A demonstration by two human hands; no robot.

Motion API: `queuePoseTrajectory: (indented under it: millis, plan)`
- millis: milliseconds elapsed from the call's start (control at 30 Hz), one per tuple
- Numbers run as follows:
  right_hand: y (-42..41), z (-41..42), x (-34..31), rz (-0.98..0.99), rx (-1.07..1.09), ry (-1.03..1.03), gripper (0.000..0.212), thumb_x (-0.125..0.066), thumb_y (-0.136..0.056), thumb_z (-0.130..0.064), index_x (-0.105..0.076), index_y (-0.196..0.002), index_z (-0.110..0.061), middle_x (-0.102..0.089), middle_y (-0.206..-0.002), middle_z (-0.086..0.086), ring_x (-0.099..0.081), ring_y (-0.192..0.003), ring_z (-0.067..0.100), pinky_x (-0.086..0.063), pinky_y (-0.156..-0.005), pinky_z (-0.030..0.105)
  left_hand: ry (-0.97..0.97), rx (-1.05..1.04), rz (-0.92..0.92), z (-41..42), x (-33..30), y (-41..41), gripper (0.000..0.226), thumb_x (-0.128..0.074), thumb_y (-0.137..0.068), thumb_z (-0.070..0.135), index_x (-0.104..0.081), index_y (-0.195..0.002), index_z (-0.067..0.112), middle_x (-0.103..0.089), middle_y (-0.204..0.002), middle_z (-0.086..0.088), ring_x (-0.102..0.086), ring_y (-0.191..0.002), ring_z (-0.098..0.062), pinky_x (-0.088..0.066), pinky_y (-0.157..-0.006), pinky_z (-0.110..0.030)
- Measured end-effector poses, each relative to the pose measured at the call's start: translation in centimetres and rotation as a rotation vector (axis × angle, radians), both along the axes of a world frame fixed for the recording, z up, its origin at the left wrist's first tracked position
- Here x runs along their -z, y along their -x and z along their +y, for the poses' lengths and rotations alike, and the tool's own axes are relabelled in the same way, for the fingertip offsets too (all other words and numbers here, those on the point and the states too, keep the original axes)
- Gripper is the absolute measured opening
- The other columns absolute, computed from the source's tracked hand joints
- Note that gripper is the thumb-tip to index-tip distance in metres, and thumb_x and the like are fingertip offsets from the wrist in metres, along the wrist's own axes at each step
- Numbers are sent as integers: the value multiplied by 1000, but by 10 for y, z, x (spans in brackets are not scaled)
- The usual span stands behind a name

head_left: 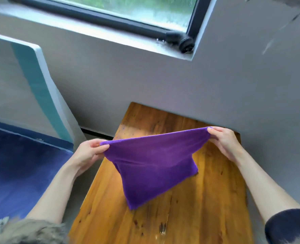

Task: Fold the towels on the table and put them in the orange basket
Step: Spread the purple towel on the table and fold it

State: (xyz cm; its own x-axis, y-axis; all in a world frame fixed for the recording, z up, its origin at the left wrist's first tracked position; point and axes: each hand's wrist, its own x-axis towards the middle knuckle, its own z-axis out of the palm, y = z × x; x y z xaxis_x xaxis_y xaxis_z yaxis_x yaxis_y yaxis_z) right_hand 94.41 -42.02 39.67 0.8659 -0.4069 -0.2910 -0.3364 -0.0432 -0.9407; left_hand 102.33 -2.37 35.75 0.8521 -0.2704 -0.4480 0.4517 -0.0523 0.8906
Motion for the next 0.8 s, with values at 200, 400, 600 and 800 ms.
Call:
queuePoseTrajectory:
  millis: [200, 400, 600, 800]
  plan:
    - [57, -40, -52, -188, 67, -302, 40, -47, -90, 1, -75, -65, -9, -71, -68, 0, -65, -62, 6, -53, -59, 17, 127, -2, -173, -37, -74, 7, 43, -48, -83, -16, -72, -59, 11, -70, -64, -1, -67, -62, -9, -54, -61, -16]
    - [99, -53, -84, -325, 133, -317, 20, -59, -79, -1, -75, -69, -6, -73, -72, 4, -67, -66, 9, -54, -62, 18, 211, 50, -255, -67, -108, 3, 49, -46, -84, -15, -70, -53, 14, -69, -63, -3, -66, -60, -9, -53, -61, -14]
    - [120, -55, -88, -365, 208, -213, 27, -58, -82, 7, -76, -68, -8, -73, -75, 5, -68, -72, 10, -54, -67, 16, 300, -1, -236, -82, -114, 4, 50, -43, -84, -15, -72, -54, 13, -69, -61, -5, -65, -60, -12, -54, -61, -17]
    - [126, -47, -86, -283, 249, 109, 24, -60, -84, 4, -73, -77, -15, -73, -74, -4, -66, -76, 9, -52, -73, 13, 368, -134, -154, -88, -115, 8, 30, -41, -83, -17, -61, -74, 4, -63, -52, -1, -60, -52, -9, -51, -54, -16]
